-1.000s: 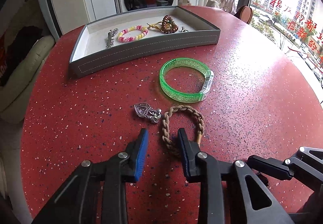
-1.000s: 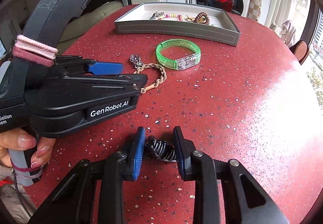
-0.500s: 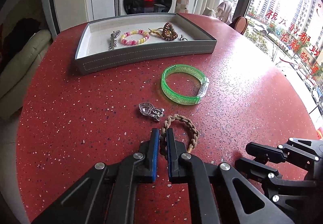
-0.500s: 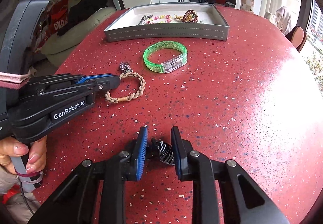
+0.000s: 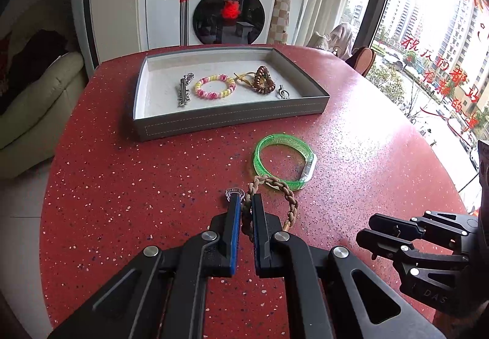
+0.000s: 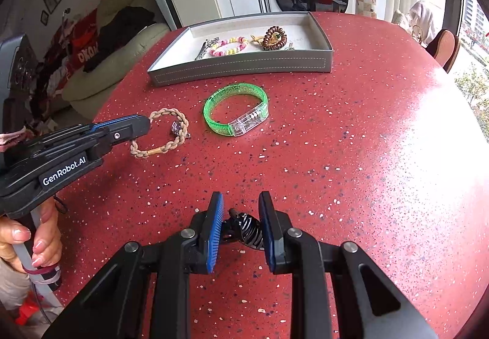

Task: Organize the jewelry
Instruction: 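Carry the claw clip and braided bracelet over the grey tray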

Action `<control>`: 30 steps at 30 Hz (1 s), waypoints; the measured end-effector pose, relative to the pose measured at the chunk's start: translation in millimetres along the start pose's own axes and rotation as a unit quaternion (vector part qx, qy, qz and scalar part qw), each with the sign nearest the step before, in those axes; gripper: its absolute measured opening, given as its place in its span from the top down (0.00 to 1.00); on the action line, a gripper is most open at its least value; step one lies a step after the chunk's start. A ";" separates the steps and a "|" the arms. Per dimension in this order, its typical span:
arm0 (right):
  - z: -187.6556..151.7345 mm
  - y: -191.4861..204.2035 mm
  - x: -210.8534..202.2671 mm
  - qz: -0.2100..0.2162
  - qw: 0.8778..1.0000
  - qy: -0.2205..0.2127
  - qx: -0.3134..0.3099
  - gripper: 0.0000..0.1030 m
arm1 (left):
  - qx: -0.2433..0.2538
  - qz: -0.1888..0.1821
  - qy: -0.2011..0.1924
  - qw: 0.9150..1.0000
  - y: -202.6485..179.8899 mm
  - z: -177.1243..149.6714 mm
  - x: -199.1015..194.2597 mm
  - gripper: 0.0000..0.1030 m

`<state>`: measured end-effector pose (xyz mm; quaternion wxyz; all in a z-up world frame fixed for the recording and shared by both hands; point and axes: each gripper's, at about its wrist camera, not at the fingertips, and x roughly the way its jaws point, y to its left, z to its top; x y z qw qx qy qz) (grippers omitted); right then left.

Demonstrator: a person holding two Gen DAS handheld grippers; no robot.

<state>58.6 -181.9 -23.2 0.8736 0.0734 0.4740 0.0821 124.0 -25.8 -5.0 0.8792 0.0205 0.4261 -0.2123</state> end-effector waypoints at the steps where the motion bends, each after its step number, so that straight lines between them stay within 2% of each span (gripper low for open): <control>1: 1.8 -1.0 -0.3 0.001 1.000 -0.001 0.002 0.74 | 0.000 0.001 -0.003 1.000 0.8 1.9 -1.0 0.75; 13: 36.6 -18.7 -0.8 0.002 0.999 -0.008 0.033 0.74 | -0.020 0.009 -0.029 0.999 20.7 27.7 -0.3 0.75; 30: 140.0 -35.3 9.8 0.006 0.998 -0.041 0.040 0.74 | -0.037 0.030 -0.052 0.998 53.8 98.6 22.6 0.75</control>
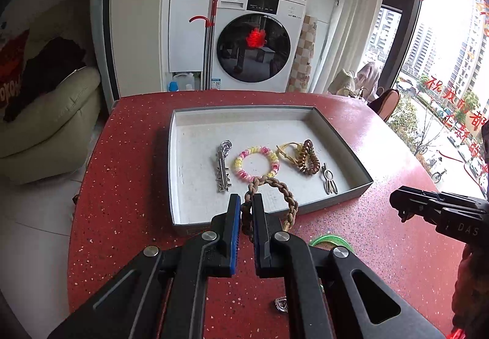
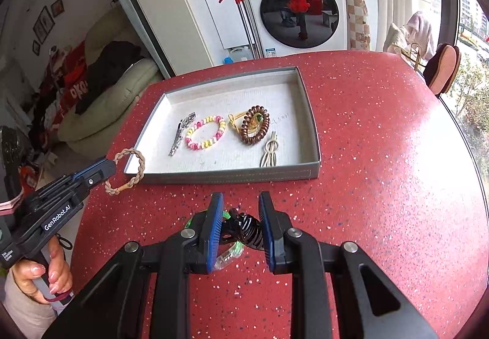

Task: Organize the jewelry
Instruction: 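Carry the claw clip and braided bracelet over the grey tray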

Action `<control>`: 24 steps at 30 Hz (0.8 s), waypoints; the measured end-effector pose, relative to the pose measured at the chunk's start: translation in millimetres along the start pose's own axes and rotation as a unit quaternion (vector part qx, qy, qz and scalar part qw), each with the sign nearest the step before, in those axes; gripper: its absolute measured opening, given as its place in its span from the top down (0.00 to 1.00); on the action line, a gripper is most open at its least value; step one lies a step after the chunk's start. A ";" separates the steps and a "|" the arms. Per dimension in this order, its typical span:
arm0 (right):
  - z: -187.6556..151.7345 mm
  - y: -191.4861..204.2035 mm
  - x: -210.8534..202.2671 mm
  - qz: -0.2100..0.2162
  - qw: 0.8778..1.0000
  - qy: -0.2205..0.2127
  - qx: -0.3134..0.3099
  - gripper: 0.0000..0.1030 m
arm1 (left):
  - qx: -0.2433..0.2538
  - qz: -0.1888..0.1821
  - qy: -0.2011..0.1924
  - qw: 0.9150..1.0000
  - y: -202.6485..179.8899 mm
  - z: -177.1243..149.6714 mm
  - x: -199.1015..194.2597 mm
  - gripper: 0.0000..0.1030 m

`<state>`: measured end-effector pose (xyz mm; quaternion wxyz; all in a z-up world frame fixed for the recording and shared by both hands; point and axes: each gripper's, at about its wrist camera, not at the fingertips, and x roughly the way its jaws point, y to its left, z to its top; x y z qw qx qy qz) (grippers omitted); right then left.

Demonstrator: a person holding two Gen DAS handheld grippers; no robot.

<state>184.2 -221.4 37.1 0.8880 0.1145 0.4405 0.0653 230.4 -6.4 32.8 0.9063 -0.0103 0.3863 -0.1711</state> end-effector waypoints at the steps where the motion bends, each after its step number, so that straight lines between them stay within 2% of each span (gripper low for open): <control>1: 6.9 -0.9 1.4 0.001 1.000 -0.003 0.003 0.74 | 0.001 0.002 0.000 1.000 1.0 4.7 3.4 0.75; 6: 40.2 -4.6 13.8 0.004 1.000 -0.012 0.010 0.74 | 0.002 0.016 0.001 1.000 4.5 24.6 23.3 0.75; 13: 79.9 -5.3 46.3 -0.014 1.000 -0.011 -0.001 0.74 | -0.006 0.035 0.013 0.999 3.6 43.2 59.4 0.75; 24: 99.2 -20.8 100.4 -0.037 0.999 -0.001 -0.002 0.74 | 0.004 0.072 0.044 0.996 -2.5 42.4 115.6 0.75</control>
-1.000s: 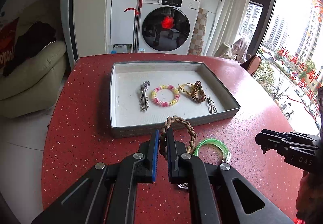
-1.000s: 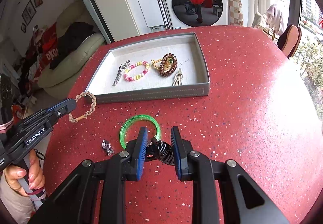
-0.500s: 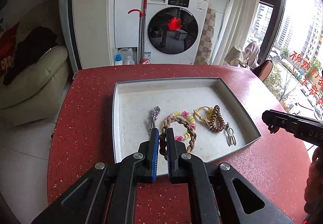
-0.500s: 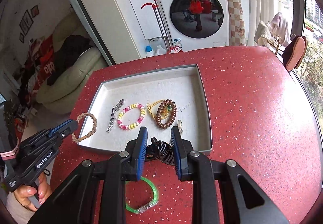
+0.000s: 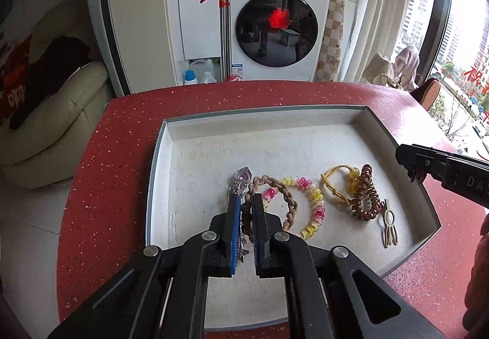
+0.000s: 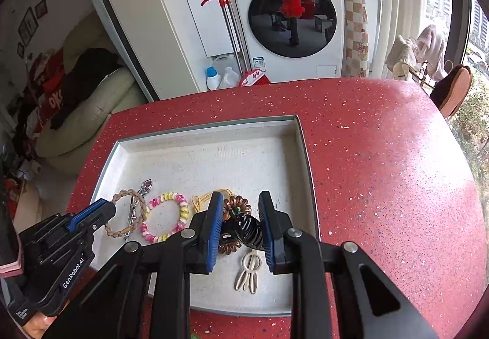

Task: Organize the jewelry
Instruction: 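Carry the claw clip and braided bracelet over the grey tray, then open both tools to drop the claw clip and braided bracelet in the tray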

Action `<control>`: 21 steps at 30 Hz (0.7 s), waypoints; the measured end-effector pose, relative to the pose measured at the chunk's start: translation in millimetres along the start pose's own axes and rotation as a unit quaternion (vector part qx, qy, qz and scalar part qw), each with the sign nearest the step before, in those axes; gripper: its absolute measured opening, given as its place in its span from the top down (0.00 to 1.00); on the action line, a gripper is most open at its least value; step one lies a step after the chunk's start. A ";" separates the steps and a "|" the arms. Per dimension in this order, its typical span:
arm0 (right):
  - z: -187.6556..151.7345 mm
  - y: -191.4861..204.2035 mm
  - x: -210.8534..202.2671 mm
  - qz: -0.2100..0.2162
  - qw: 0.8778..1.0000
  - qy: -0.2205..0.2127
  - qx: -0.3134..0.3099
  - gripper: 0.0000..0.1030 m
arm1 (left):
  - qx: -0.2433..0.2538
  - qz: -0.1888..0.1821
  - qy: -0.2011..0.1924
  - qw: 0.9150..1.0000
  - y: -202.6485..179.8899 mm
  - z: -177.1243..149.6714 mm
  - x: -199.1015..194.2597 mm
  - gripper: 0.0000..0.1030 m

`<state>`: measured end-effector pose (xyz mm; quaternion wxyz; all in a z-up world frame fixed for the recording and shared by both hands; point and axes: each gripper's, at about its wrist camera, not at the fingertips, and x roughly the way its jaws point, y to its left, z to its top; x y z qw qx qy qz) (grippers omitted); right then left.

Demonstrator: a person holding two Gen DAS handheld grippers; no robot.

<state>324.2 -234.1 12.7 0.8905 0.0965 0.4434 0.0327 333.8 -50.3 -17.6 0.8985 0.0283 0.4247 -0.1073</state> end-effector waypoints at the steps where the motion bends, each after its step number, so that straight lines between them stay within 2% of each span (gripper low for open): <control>1: 0.7 -1.3 5.1 -0.003 1.000 0.003 0.000 0.74 | -0.001 0.003 0.003 1.000 0.4 -0.6 3.9 0.75; 9: -6.0 -12.9 37.1 -0.011 1.000 0.023 0.009 0.74 | 0.004 0.027 0.021 0.999 -1.0 -10.4 22.0 0.75; 18: -15.6 -18.6 46.8 -0.005 0.999 0.036 0.017 0.74 | 0.017 0.033 0.022 0.999 -6.0 -15.0 25.5 0.75; 21: -16.7 -16.1 46.7 -0.007 0.999 0.039 0.013 0.63 | 0.016 0.034 0.024 0.999 -6.5 -14.2 25.3 0.75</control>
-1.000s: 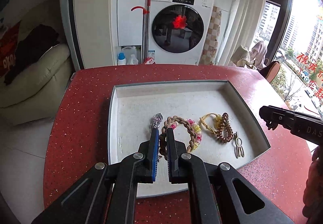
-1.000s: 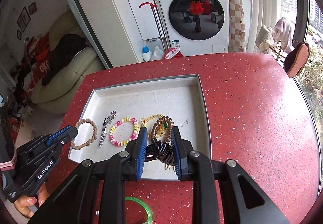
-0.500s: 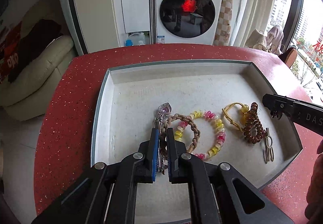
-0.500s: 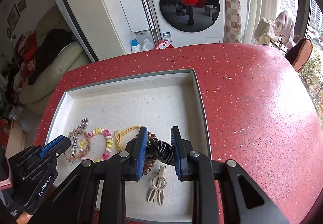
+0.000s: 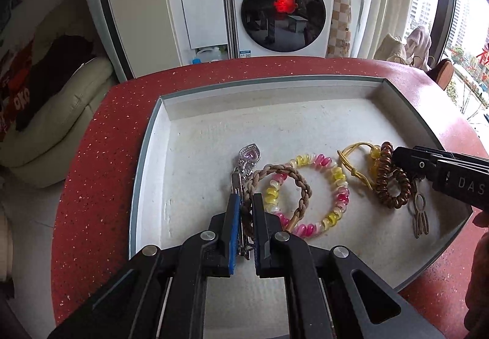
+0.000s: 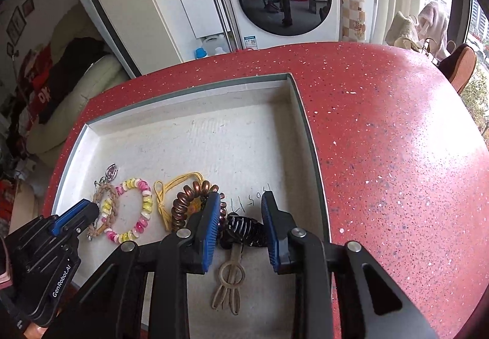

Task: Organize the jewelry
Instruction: 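Open both tools to drop the claw clip and braided bracelet in the tray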

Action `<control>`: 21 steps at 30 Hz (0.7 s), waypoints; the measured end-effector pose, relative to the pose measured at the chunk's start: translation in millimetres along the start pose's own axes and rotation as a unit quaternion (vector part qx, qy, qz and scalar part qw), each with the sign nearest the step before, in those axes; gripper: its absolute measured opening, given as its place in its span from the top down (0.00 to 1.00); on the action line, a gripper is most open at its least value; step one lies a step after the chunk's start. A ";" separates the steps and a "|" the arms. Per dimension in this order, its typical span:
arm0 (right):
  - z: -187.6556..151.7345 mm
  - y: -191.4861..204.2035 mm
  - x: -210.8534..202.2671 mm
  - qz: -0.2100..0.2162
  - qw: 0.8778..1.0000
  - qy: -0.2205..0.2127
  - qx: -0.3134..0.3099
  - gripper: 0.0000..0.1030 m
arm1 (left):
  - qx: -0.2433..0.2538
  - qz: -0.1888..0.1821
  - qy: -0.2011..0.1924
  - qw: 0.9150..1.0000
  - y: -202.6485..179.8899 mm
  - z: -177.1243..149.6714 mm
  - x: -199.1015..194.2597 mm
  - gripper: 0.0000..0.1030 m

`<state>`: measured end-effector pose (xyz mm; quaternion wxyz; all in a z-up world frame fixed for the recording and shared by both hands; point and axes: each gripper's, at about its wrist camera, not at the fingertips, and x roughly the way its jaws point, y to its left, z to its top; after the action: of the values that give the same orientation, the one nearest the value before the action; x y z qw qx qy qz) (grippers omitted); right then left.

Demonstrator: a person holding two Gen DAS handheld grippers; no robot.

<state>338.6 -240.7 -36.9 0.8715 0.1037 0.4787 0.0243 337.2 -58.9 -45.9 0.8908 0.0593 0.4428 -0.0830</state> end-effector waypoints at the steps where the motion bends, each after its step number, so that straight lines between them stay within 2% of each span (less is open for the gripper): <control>1: -0.4 0.7 1.0 0.001 1.000 0.003 0.000 0.56 | -0.001 0.000 0.000 1.000 0.0 0.0 -0.3 0.75; 4: -2.5 6.6 0.9 -0.001 1.000 0.004 -0.011 0.46 | -0.004 0.001 0.002 1.000 -1.0 -0.2 -0.6 0.75; 7: -4.0 11.3 -1.5 0.006 1.000 0.005 -0.014 0.40 | -0.011 0.001 0.001 1.000 0.8 -0.4 -2.4 0.75; 11: -3.7 12.3 -12.8 0.022 1.000 -0.007 -0.005 0.26 | -0.014 0.001 -0.012 1.000 3.5 0.3 -10.5 0.75; 21: 0.5 12.7 -35.9 0.052 0.998 -0.029 0.017 0.23 | -0.021 -0.003 -0.020 1.000 6.4 4.6 -18.5 0.75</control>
<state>320.4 -233.5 -4.2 0.8808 0.1438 0.4474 0.0584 331.1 -51.6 -28.1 0.9003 0.0380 0.4267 -0.0775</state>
